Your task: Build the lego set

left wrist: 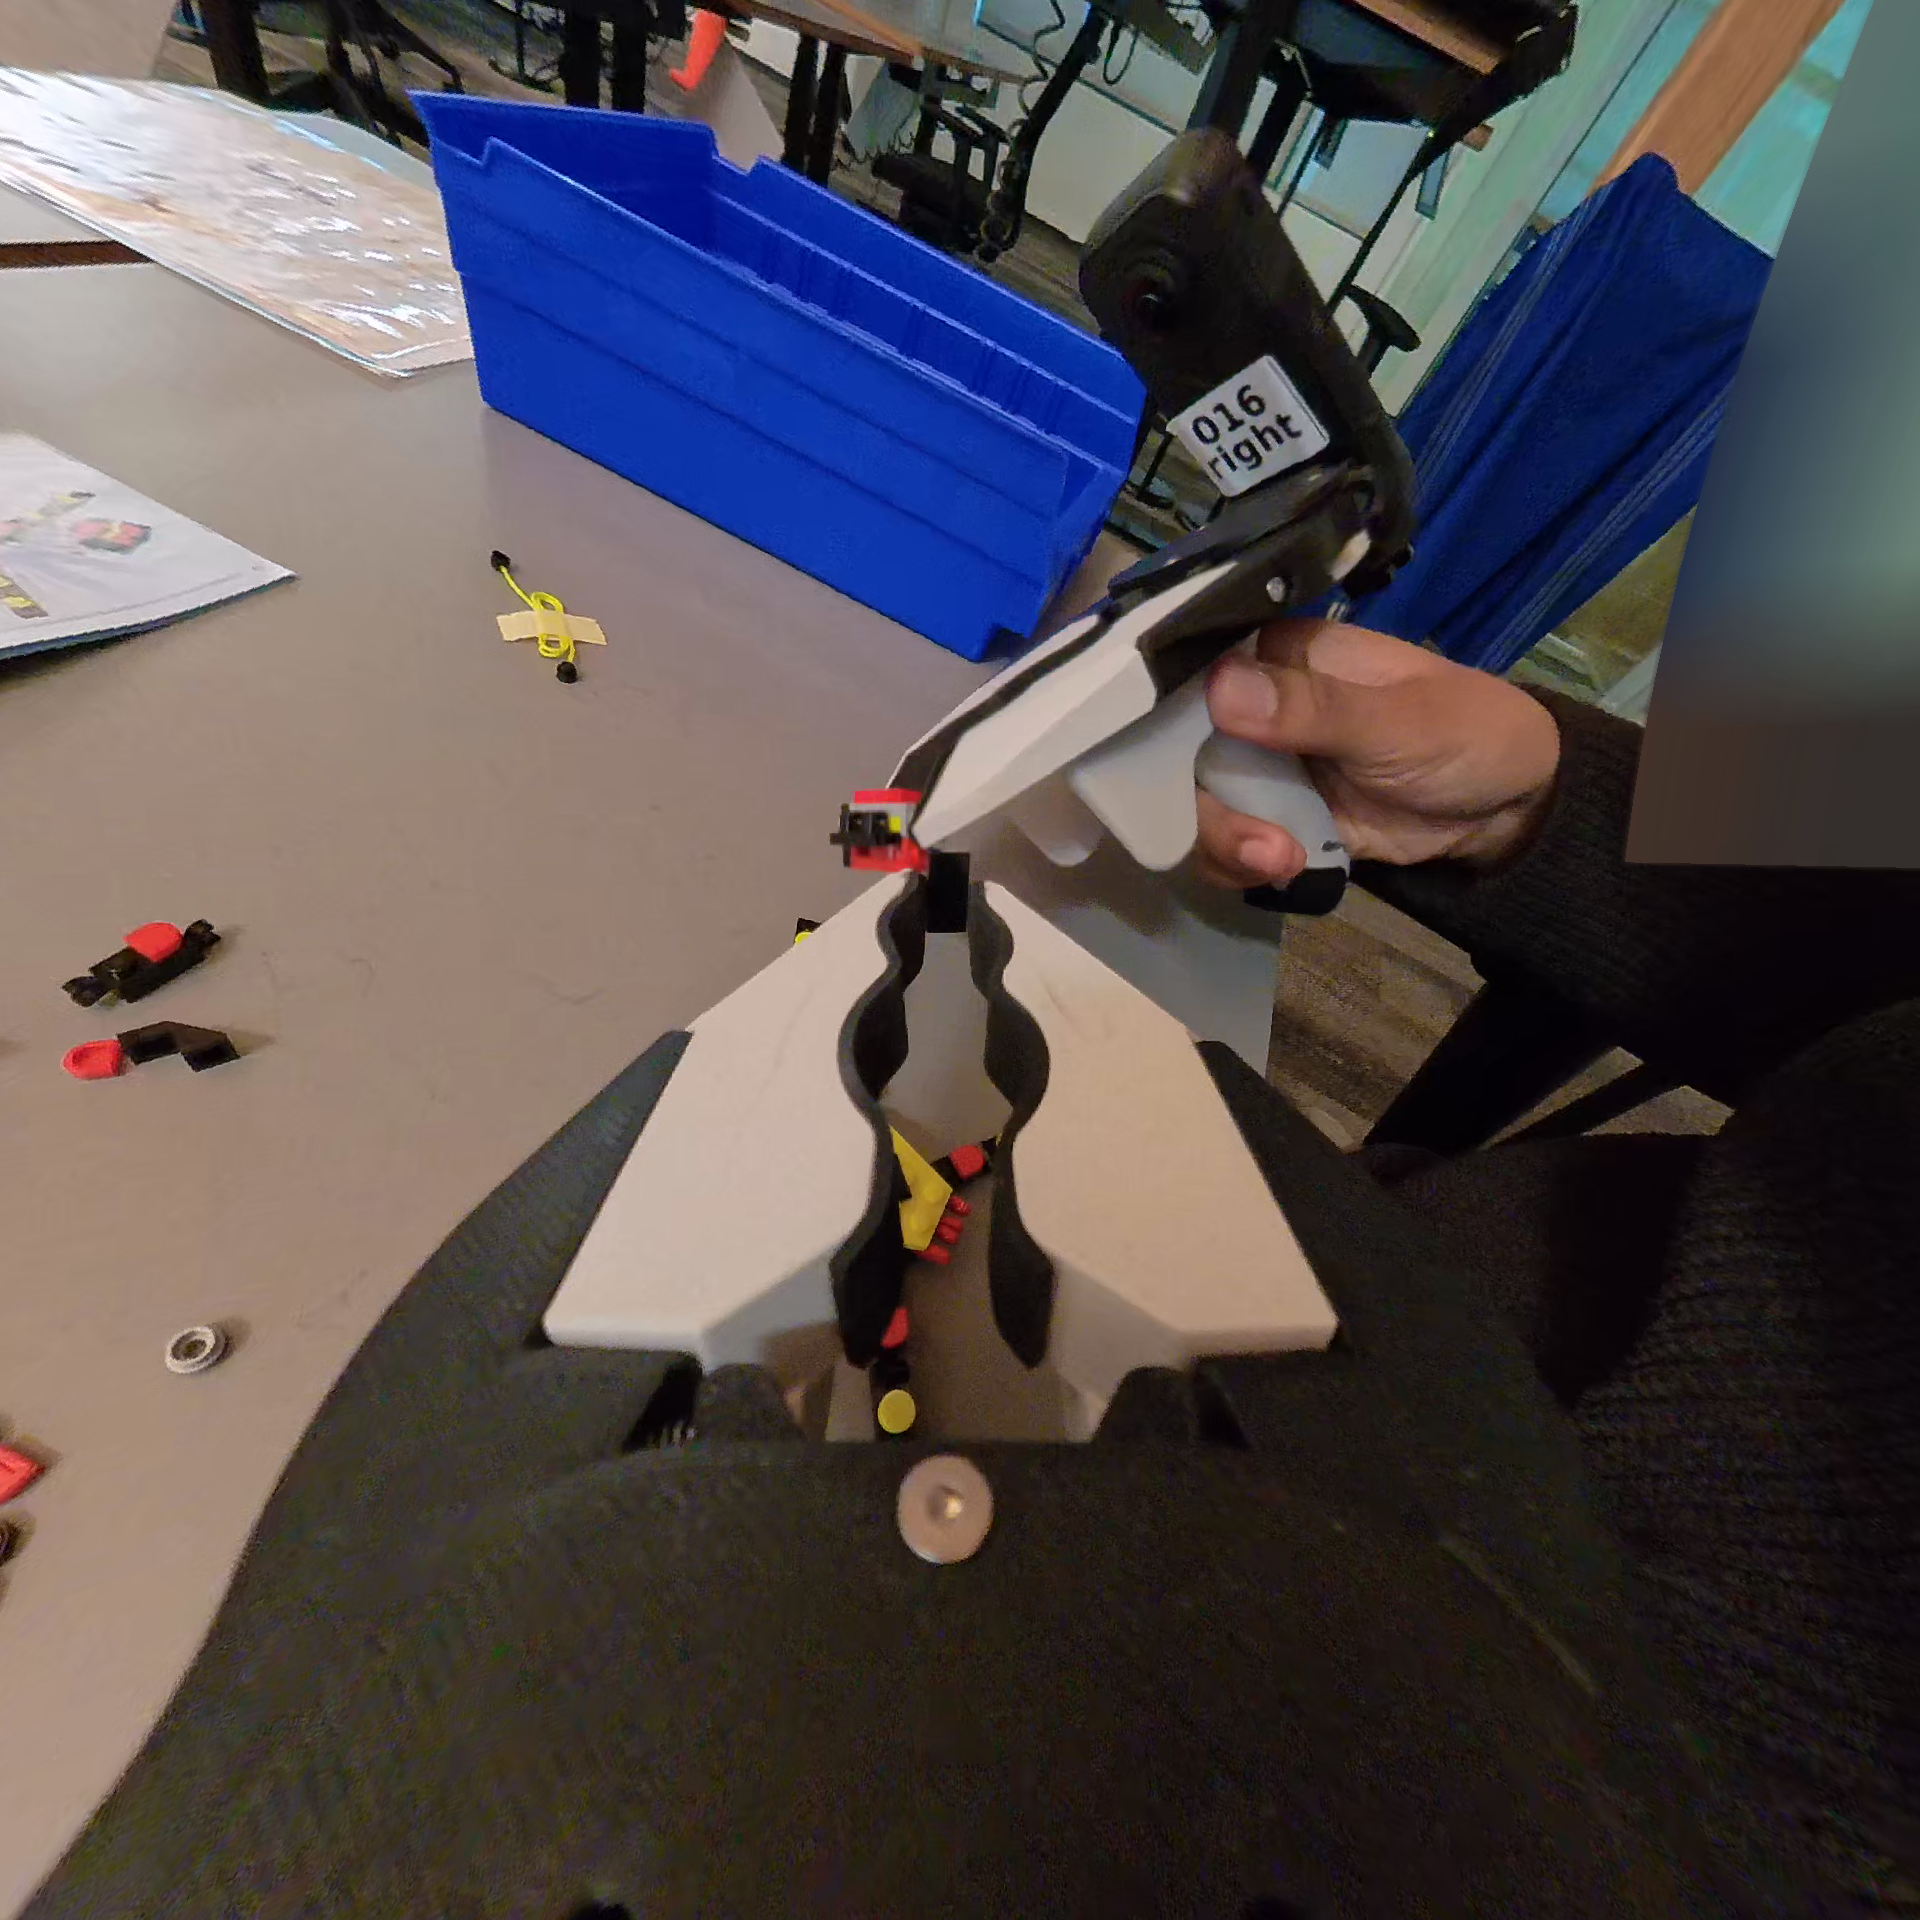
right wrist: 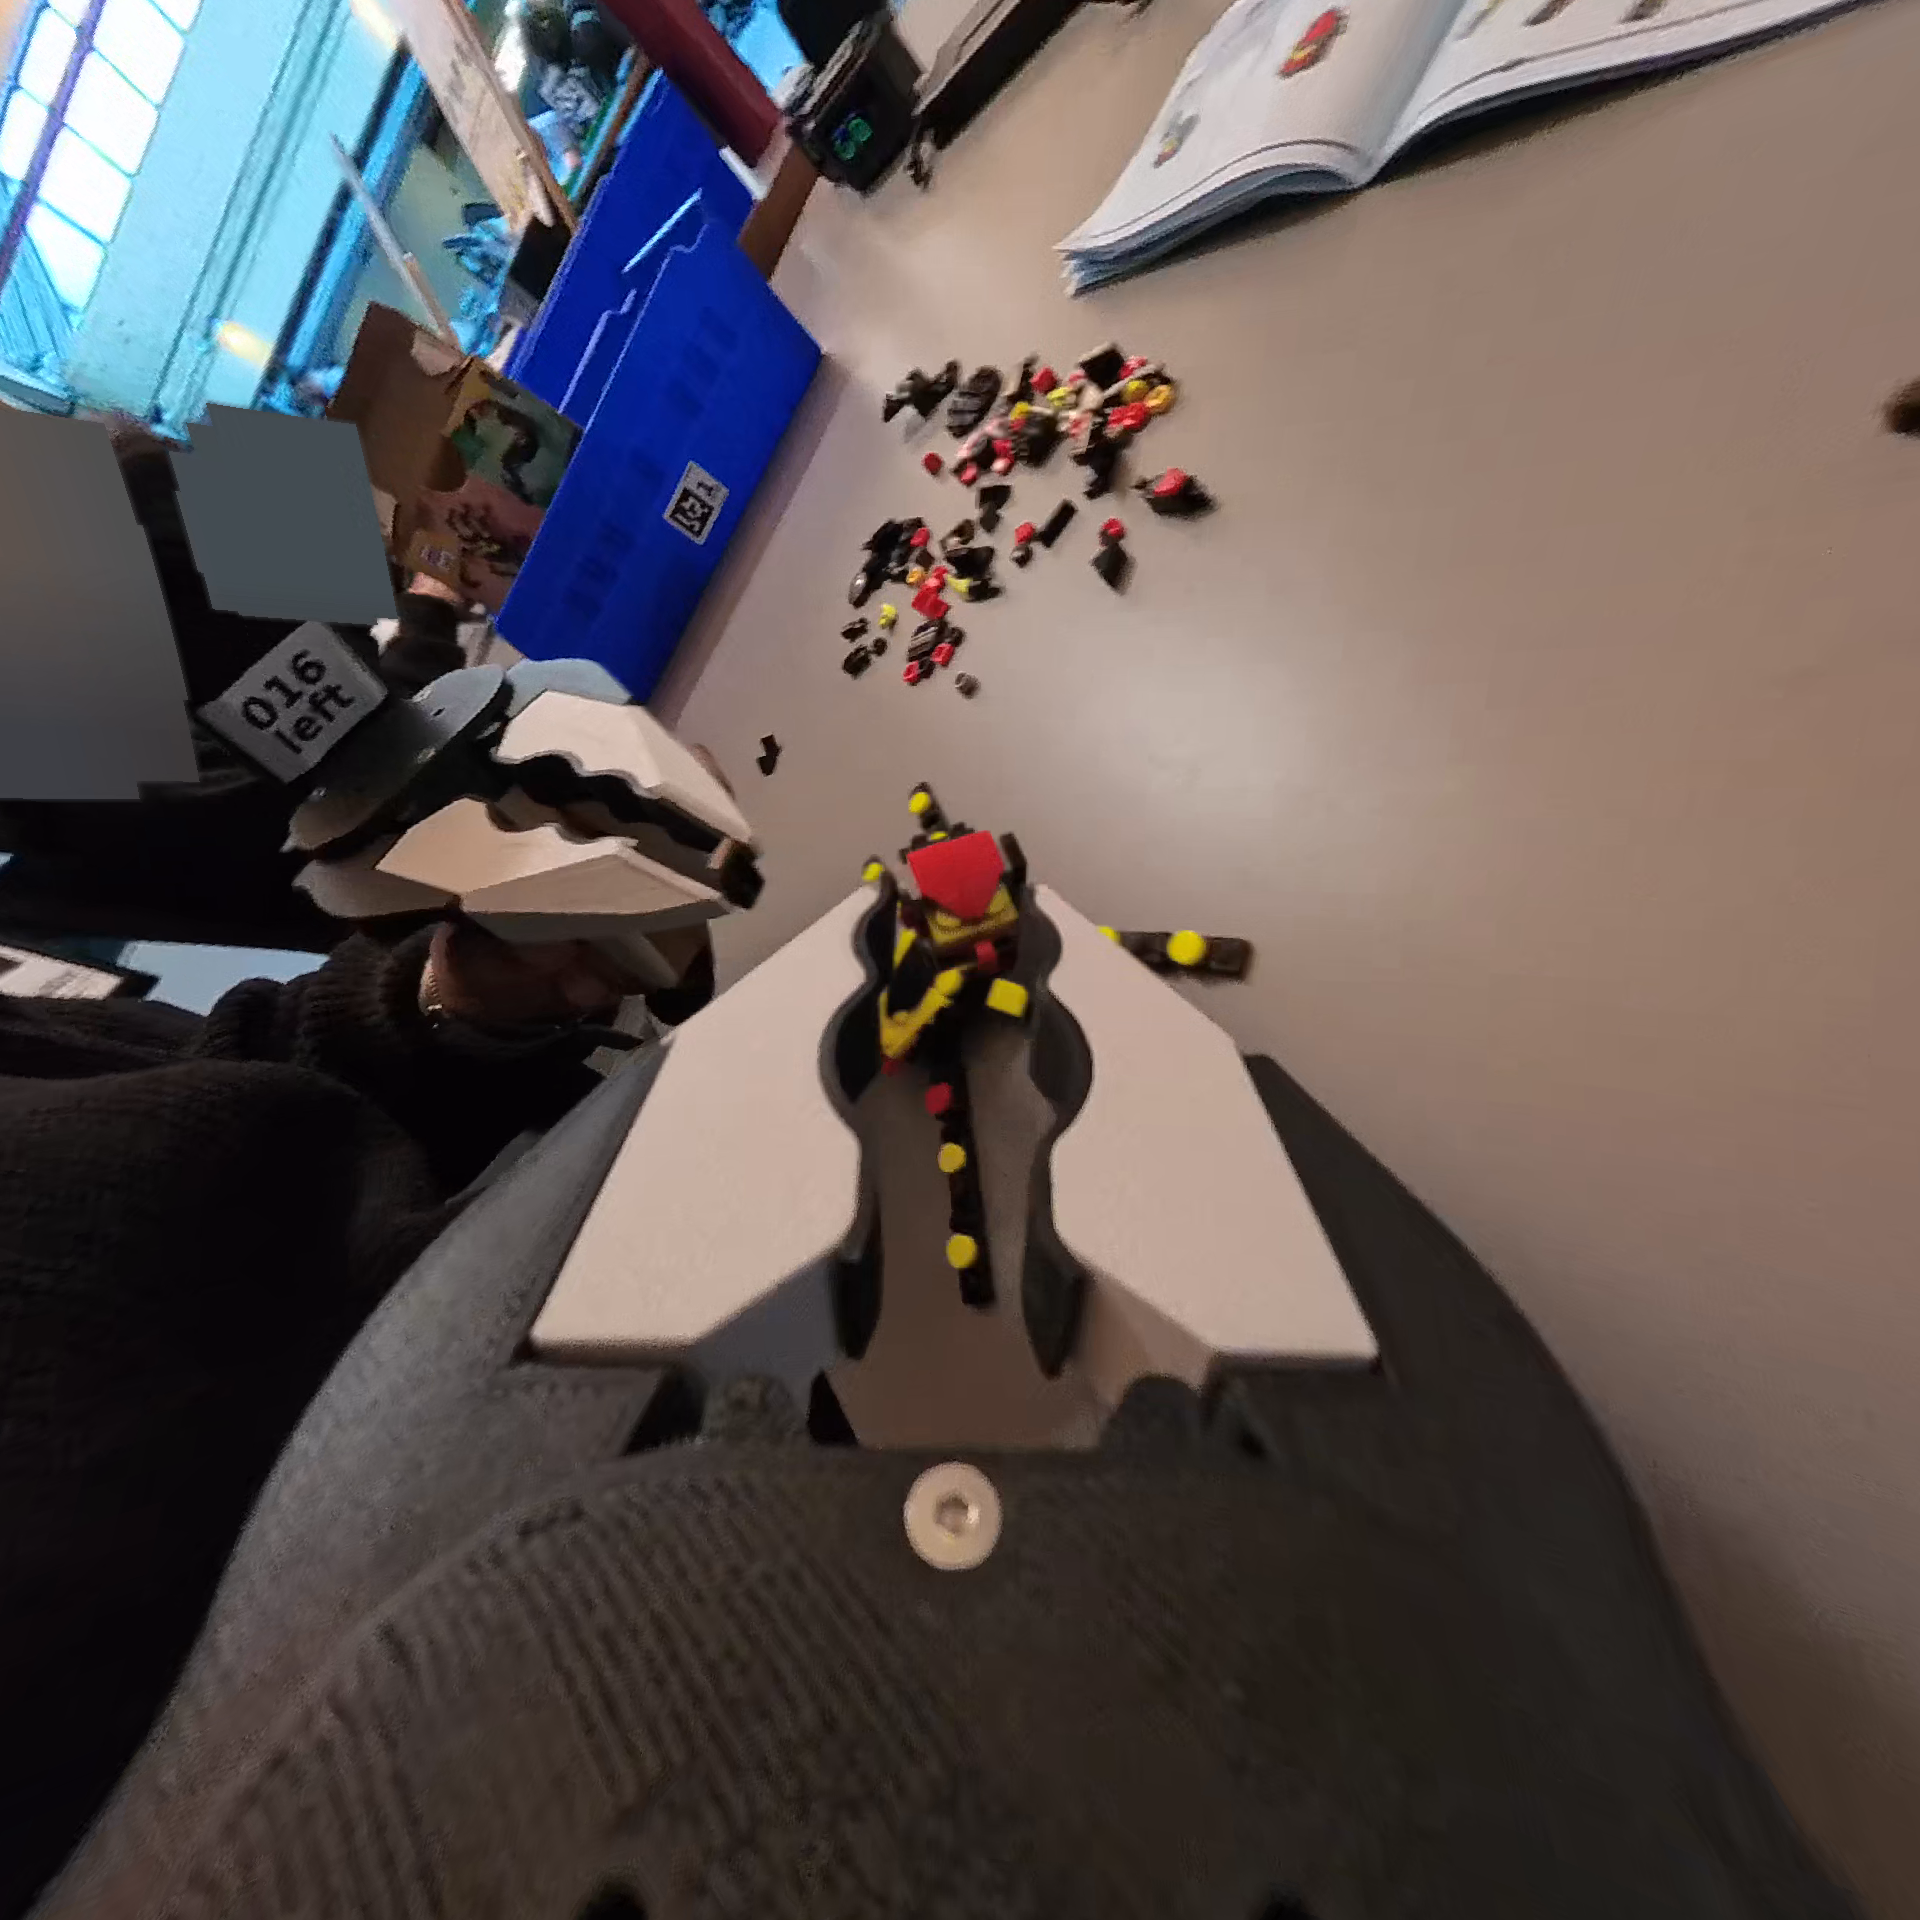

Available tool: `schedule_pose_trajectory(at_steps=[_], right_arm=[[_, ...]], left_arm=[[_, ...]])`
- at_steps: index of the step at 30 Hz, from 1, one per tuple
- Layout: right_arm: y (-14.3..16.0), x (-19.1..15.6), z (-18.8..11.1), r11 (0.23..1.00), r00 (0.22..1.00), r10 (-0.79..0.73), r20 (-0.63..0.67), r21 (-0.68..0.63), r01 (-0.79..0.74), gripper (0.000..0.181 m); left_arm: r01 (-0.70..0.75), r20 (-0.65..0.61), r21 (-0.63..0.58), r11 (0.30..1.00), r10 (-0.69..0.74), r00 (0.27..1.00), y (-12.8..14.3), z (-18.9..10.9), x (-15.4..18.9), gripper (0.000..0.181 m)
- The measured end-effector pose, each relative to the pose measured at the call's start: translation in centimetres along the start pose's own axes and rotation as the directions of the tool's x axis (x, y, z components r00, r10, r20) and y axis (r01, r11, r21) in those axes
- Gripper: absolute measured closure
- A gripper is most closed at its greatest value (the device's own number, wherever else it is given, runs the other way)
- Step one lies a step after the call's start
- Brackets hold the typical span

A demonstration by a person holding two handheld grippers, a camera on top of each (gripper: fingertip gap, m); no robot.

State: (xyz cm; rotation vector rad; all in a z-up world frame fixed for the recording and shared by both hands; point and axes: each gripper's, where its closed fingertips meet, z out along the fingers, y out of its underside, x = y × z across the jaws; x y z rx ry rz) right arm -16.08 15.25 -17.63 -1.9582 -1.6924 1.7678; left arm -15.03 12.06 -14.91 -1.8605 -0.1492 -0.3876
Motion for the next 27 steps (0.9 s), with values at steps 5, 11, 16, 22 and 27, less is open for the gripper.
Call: schedule_pose_trajectory(at_steps=[5, 11, 16, 22, 27], right_arm=[[0.2, 5.1, -2.7, 0.99, 0.976, 0.133, -0.171, -0.031, -0.141, 0.16], [0.6, 4.8, -2.3, 0.964, 0.964, 0.255, -0.071, -0.065, -0.259, 0.16], [1.7, 5.9, -1.6, 0.978, 0.972, 0.129, -0.198, -0.134, -0.158, 0.16], [1.2, 6.4, -1.3, 0.949, 0.912, -0.281, -0.298, -0.229, 0.217, 0.16], [1.5, 8.5, -1.7, 0.866, 0.792, -0.48, -0.377, -0.349, 0.359, 0.16]], left_arm=[[0.002, -0.006, -0.003, 1.0, -0.002, 1.0, 0.0, 0.0, 0.1, 0.177], [0.01, -0.012, -0.008, 1.0, -0.01, 1.0, 0.2, 0.0, 0.1, 0.177], [0.017, -0.015, -0.01, 1.0, -0.017, 1.0, 0.2, 0.0, 0.1, 0.177], [0.016, -0.017, -0.015, 1.0, -0.017, 1.0, 0.4, 0.1, 0.1, 0.177], [0.017, -0.019, -0.018, 1.0, -0.017, 1.0, 0.4, 0.1, 0.2, 0.177]])
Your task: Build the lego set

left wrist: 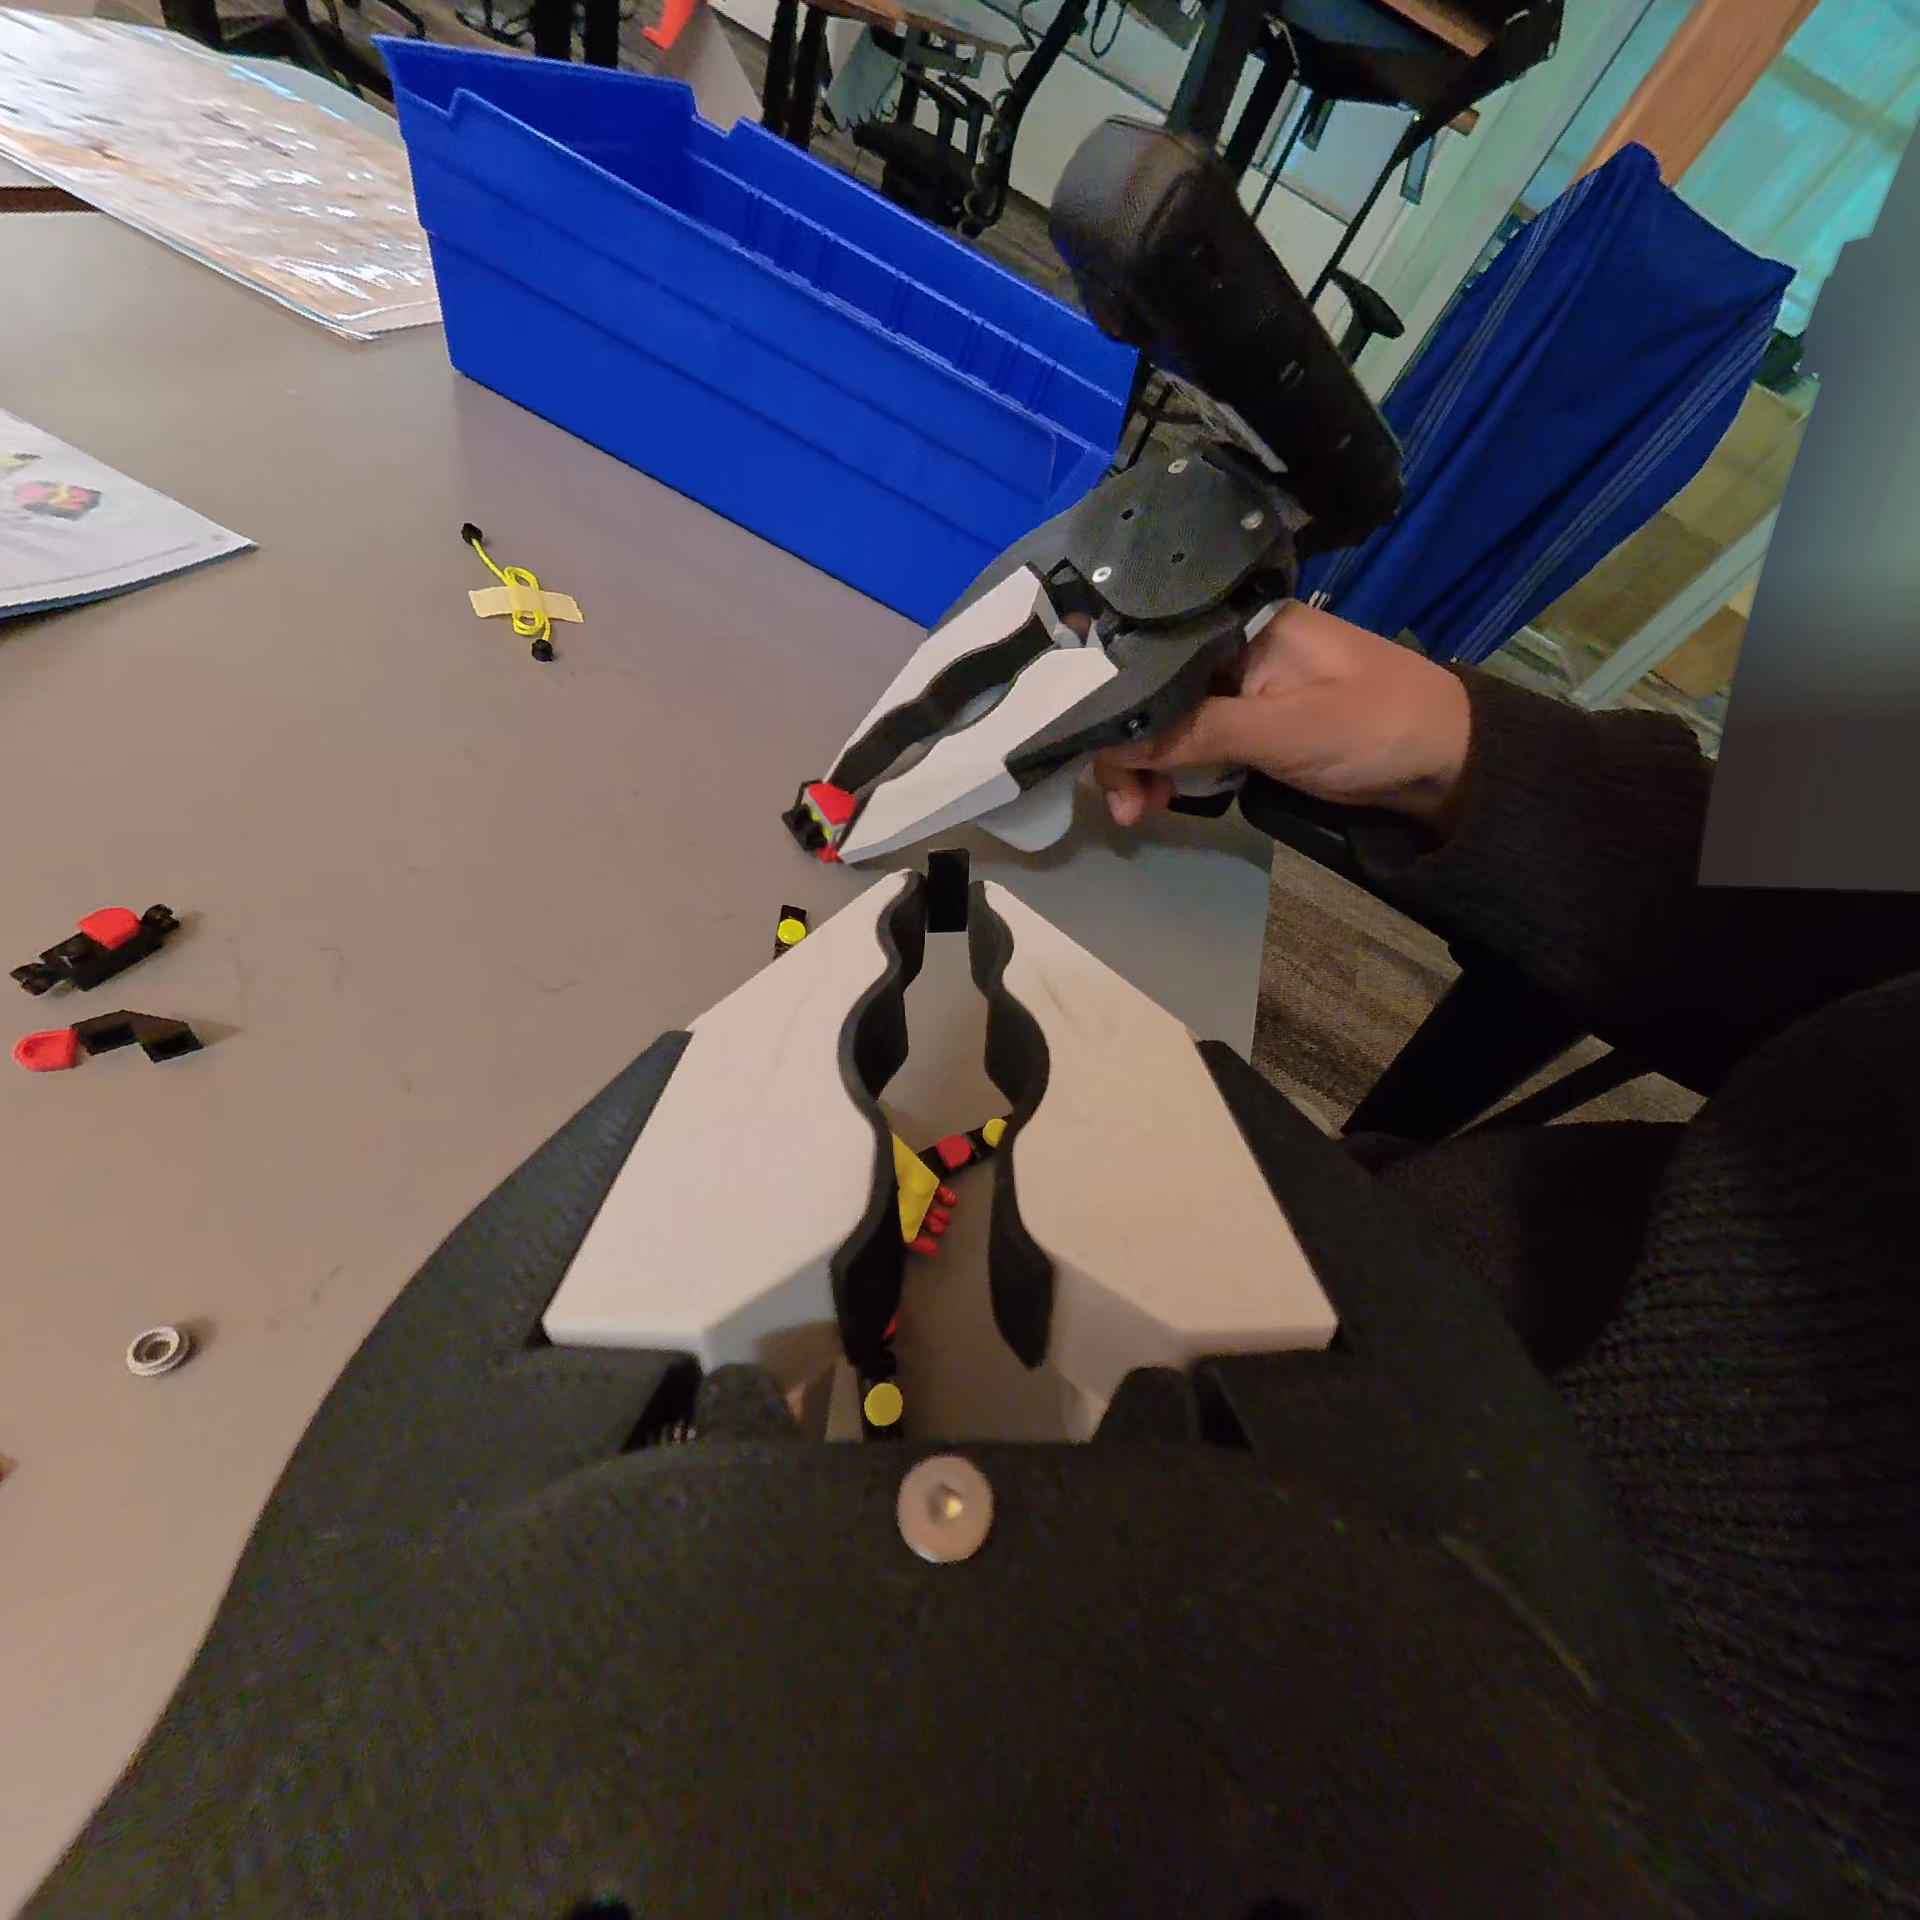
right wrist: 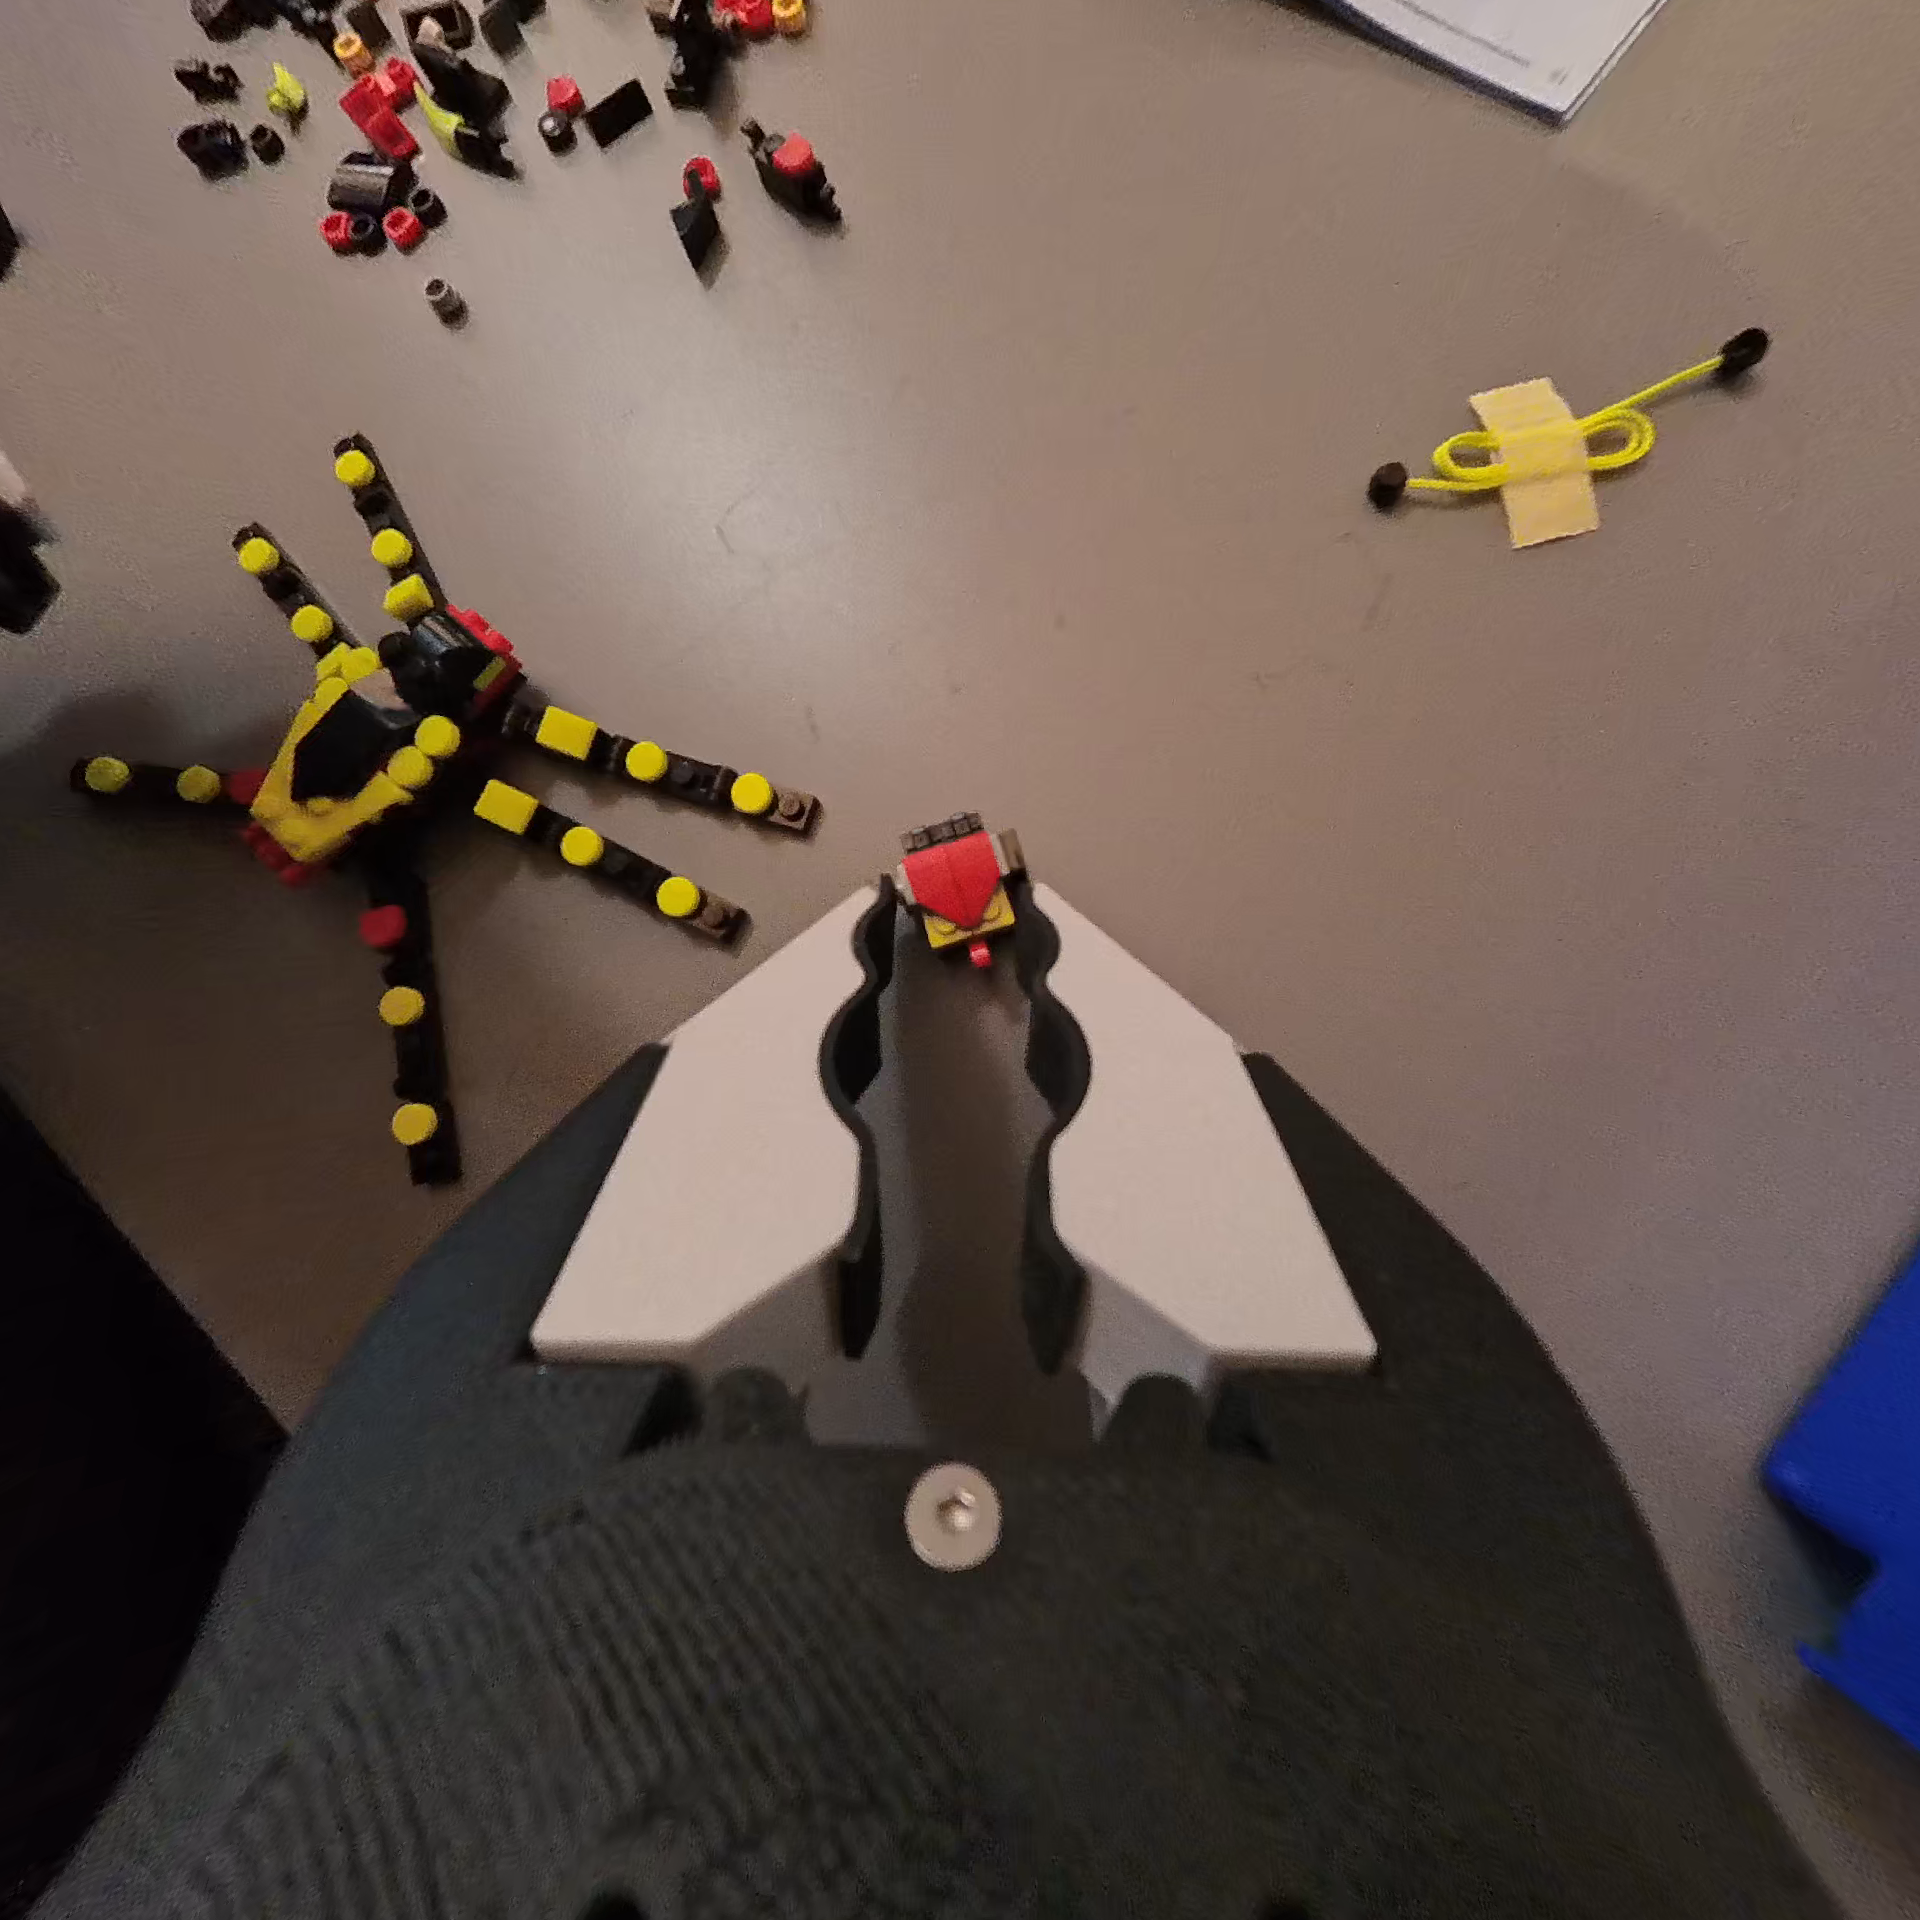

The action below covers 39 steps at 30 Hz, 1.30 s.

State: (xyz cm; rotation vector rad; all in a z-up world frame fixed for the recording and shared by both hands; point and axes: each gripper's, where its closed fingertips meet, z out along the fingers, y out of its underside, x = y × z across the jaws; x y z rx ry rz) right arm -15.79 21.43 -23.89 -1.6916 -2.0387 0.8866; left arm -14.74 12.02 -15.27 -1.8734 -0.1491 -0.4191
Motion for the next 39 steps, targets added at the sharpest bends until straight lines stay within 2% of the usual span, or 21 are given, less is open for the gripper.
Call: schedule_pose_trajectory(at_steps=[2, 5, 8, 12, 14, 17, 19, 21, 25, 28, 39], right_arm=[[-0.1, 0.4, 0.0, 1.0, 1.0, 0.015, -0.012, 0.01, -0.015, 0.159], [-0.5, 0.9, -0.5, 0.999, 0.999, 0.038, -0.021, 0.028, -0.037, 0.139], [-1.9, 0.7, -1.7, 0.993, 0.999, 0.05, -0.008, 0.105, -0.049, 0.126], [-4.8, -1.8, -3.6, 0.965, 0.998, -0.014, 0.057, 0.262, -0.001, 0.122], [-6.3, -4.6, -4.6, 0.936, 0.988, -0.094, 0.123, 0.349, 0.045, 0.129], [-7.7, -8.4, -5.4, 0.892, 0.965, -0.209, 0.16, 0.435, 0.121, 0.139], [-8.2, -9.6, -5.4, 0.873, 0.958, -0.259, 0.121, 0.454, 0.179, 0.148], [-8.3, -10.5, -5.2, 0.862, 0.954, -0.285, 0.097, 0.461, 0.211, 0.155], [-8.4, -11.6, -4.4, 0.89, 0.957, -0.235, 0.173, 0.434, 0.14, 0.162], [-8.4, -11.1, -4.3, 0.9, 0.964, -0.19, 0.184, 0.425, 0.097, 0.178], [-8.2, -10.8, -4.8, 0.9, 0.959, -0.194, 0.208, 0.427, 0.089, 0.181]], left_arm=[[0.001, -0.001, -0.002, 1.0, -0.001, 1.0, 0.0, 0.0, 0.0, 0.177], [0.008, 0.001, -0.002, 1.0, -0.008, 1.0, 0.1, 0.0, -0.1, 0.177], [0.045, -0.003, 0.011, 0.999, -0.045, 0.999, -0.1, -0.1, -0.3, 0.176], [0.252, -0.084, 0.092, 0.963, -0.244, 0.966, -1.2, -0.6, -0.7, 0.177], [0.422, -0.185, 0.145, 0.895, -0.395, 0.9, -2.1, -1.1, -1.0, 0.177], [0.645, -0.339, 0.172, 0.745, -0.57, 0.749, -2.9, -1.7, -1.5, 0.178], [0.717, -0.399, 0.174, 0.675, -0.618, 0.678, -3.1, -1.8, -1.6, 0.178], [0.751, -0.428, 0.166, 0.639, -0.639, 0.639, -3.0, -1.6, -1.4, 0.178], [0.764, -0.432, 0.168, 0.623, -0.65, 0.625, -2.7, -1.2, -1.1, 0.178], [0.774, -0.448, 0.174, 0.608, -0.651, 0.612, -2.8, -1.3, -1.0, 0.178], [0.759, -0.455, 0.157, 0.632, -0.636, 0.623, -2.8, -1.3, -0.6, 0.177]])
